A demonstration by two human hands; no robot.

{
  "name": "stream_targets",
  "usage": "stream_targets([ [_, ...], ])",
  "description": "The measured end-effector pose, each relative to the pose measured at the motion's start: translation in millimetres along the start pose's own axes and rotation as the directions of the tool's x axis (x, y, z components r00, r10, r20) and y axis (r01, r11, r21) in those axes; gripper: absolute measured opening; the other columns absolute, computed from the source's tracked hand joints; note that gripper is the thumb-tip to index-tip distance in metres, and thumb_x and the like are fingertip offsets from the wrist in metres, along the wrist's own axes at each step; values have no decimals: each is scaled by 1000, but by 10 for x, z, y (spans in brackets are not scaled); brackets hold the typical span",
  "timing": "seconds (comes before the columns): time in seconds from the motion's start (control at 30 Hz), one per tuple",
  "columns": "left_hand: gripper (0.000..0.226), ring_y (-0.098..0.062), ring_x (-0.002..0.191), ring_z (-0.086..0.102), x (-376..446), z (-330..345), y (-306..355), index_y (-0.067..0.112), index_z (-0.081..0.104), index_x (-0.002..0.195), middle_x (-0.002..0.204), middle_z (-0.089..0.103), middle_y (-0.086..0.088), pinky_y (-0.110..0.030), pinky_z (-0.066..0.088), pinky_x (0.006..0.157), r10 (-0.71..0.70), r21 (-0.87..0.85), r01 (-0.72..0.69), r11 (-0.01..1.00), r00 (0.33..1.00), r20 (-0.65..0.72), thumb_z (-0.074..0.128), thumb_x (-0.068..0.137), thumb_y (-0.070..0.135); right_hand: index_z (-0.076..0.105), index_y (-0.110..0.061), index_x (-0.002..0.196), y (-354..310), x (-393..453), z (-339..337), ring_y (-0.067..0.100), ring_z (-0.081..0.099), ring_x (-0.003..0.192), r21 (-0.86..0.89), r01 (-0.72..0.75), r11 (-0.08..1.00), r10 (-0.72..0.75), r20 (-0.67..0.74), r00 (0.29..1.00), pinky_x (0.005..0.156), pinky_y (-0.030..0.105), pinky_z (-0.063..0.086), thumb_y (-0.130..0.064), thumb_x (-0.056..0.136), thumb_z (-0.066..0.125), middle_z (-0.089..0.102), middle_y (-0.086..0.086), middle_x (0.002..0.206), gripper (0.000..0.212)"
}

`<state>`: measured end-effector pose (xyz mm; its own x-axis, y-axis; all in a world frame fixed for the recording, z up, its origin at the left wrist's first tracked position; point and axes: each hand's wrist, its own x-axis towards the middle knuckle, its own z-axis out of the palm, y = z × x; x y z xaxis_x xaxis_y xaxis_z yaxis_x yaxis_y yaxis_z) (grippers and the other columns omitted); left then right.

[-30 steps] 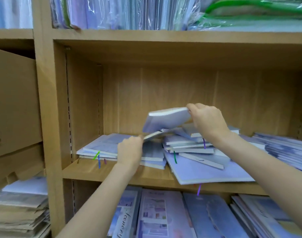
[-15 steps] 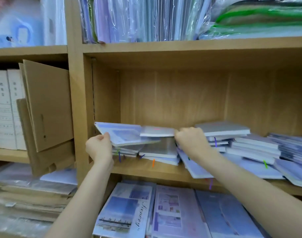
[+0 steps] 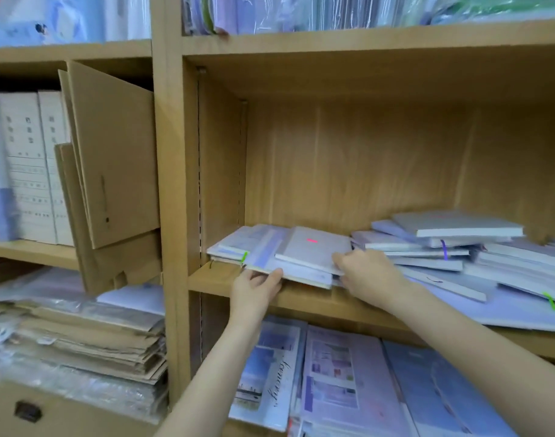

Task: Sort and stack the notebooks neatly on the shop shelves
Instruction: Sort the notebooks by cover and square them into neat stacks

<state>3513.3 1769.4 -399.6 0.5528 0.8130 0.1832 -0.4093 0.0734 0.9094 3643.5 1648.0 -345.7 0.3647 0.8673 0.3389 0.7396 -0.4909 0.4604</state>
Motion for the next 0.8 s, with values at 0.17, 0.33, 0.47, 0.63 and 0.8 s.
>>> stream_targets([
  [0.17,45,-4,101,55,-51,-274,-45,19,42,121,108,52,10,-11,41,82,364,326,-314,892,926,-103,63,85,3,46,-16,121,28,70,46,31,58,102,16,-56,998,57,-49,997,71,33,42,-26,93,46,60,12,108,30],
  [0.33,43,-9,120,40,-3,-293,-213,8,54,120,125,50,1,-13,23,104,654,747,-577,330,710,260,66,80,2,47,-20,124,26,57,76,31,59,101,0,-34,999,33,-78,996,69,30,40,-24,94,44,62,11,106,31],
  [0.47,40,-24,104,59,181,-263,-228,12,63,103,105,65,-1,-35,31,103,628,800,-599,-27,613,480,75,67,1,50,-18,122,51,17,28,30,58,99,-10,-42,999,41,-84,996,66,30,35,-20,94,41,61,10,105,29],
  [0.63,29,-20,98,51,272,-216,-59,12,66,103,102,65,1,-26,36,84,568,810,-540,228,750,340,62,79,-3,50,-18,116,104,-158,-39,28,60,94,-83,-87,993,80,-88,993,60,29,31,-18,96,39,62,7,99,23],
  [0.8,8,-14,81,42,258,-453,388,12,63,92,84,58,0,-21,27,66,719,839,-499,218,663,208,62,85,9,52,-14,107,96,-179,-65,28,62,92,-59,-154,986,155,28,987,60,32,34,-2,89,47,61,9,99,23],
])
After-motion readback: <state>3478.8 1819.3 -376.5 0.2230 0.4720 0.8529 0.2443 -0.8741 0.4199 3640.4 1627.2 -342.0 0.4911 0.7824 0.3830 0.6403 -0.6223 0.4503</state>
